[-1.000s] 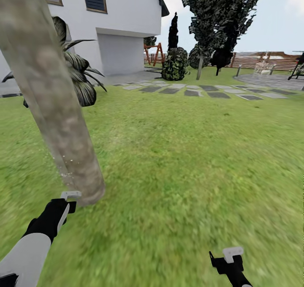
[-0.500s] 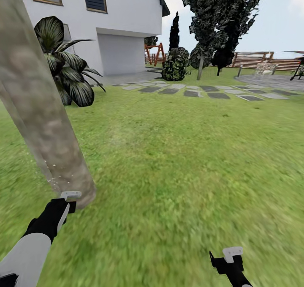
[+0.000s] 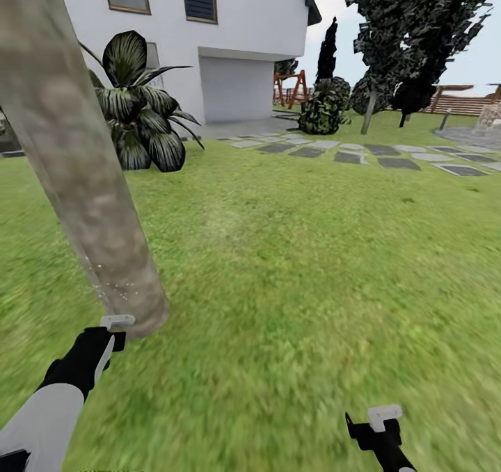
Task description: In the garden, pick up the pesticide atomizer on the floor and spray pesticide onto both trees until each tree trunk is fully covered.
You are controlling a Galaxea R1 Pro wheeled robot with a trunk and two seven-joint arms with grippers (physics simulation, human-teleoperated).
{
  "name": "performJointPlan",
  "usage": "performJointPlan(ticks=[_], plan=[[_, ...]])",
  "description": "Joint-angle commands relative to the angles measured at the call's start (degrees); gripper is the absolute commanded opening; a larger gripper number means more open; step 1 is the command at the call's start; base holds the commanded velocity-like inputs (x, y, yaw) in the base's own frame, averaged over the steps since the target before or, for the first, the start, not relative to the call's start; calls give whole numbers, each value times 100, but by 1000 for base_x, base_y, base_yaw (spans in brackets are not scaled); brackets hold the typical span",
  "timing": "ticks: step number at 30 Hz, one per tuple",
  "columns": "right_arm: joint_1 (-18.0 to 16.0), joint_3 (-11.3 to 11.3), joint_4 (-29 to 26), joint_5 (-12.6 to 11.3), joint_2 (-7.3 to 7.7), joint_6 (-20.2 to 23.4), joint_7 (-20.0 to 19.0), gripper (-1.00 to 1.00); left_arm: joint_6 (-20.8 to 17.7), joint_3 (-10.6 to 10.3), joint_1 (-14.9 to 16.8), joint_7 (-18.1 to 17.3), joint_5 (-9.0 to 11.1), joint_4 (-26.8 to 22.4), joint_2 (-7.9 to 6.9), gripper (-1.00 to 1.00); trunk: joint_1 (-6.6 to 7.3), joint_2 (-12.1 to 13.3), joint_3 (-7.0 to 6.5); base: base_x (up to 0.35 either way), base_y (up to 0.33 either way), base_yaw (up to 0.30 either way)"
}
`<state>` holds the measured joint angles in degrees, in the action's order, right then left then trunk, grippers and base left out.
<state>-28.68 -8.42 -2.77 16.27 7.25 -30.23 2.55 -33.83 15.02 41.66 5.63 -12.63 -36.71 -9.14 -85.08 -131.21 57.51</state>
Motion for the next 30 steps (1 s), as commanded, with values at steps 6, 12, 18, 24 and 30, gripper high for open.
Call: performJointPlan(ticks=[6,12,18,24,30], plan=[[3,-1,0,-1,13,0,5,100,-8,-32,37,-66,337,-70,-2,-100,0,0,0,120,-129,166],[0,-1,6,-1,30,0,5,100,-120,-29,282,-91,374,-59,-87,-100,0,0,0,3,-2,4],[1,2,-13,-1,18,0,7,100,-351,-63,670,-570,336,-65,-236,-100,0,0,0,0,0,33],[3,-1,-13,-1,11,0,9,100,-594,-63,778,-707,352,-58,-604,-100,0,0,0,0,0,266],[2,-1,-13,-1,10,0,8,100,-626,-426,925,-861,327,-69,-235,-100,0,0,0,0,0,264]])
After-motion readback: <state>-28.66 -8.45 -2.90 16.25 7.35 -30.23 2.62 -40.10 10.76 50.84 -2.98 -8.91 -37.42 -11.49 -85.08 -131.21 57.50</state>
